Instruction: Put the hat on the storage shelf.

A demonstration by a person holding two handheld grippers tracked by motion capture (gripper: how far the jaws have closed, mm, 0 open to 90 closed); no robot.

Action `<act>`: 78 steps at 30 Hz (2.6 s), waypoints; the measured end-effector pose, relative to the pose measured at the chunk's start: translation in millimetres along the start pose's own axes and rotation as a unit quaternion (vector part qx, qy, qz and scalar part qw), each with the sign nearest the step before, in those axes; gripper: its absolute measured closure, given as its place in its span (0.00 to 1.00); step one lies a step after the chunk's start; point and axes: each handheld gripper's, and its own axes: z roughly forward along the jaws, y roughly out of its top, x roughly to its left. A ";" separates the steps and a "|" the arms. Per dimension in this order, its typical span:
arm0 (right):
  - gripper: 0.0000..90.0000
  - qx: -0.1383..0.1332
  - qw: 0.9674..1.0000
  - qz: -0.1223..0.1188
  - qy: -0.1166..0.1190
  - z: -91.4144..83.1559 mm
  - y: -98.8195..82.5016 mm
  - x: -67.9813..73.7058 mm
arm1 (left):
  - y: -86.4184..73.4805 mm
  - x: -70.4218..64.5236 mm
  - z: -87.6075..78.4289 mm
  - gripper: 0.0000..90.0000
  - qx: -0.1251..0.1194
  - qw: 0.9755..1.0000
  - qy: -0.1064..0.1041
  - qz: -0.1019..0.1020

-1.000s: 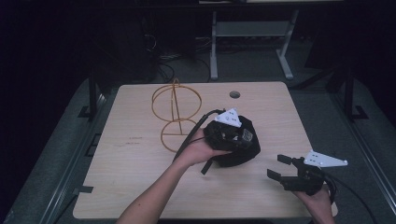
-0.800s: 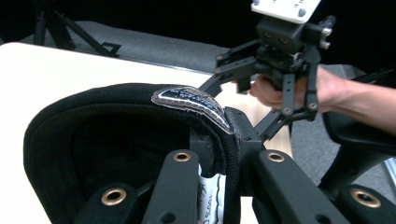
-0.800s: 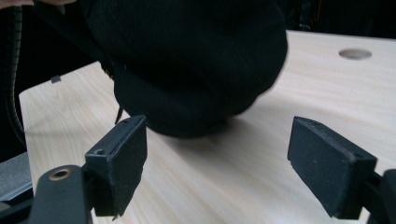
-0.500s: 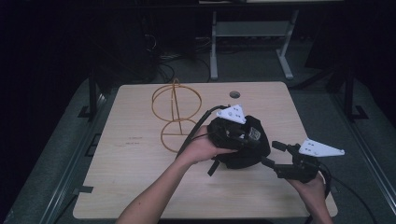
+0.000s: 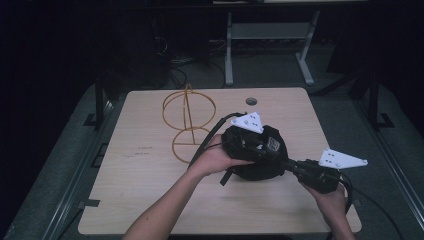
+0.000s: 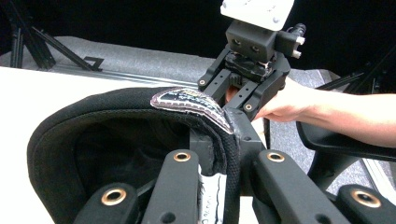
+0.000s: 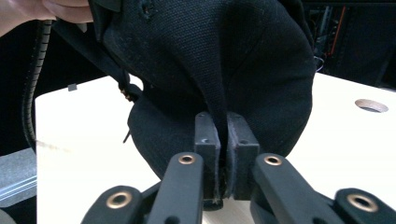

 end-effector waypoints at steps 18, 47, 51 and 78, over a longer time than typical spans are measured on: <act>0.97 0.014 1.000 0.014 0.003 -13.4 24.5 -5.4 | -10.9 5.8 -18.2 0.74 0.017 0.998 0.061 -0.007; 0.98 0.046 0.997 0.063 0.006 -15.7 63.6 -19.0 | -91.3 -4.2 -73.8 0.59 0.029 0.991 0.129 -0.027; 0.98 0.048 0.997 0.067 0.008 -14.3 69.0 -21.0 | -106.9 -6.6 -74.5 0.58 0.034 0.990 0.133 -0.034; 0.97 0.038 0.996 0.078 0.020 6.5 123.9 -30.4 | -171.6 -8.3 -68.1 0.46 0.057 0.988 0.133 -0.056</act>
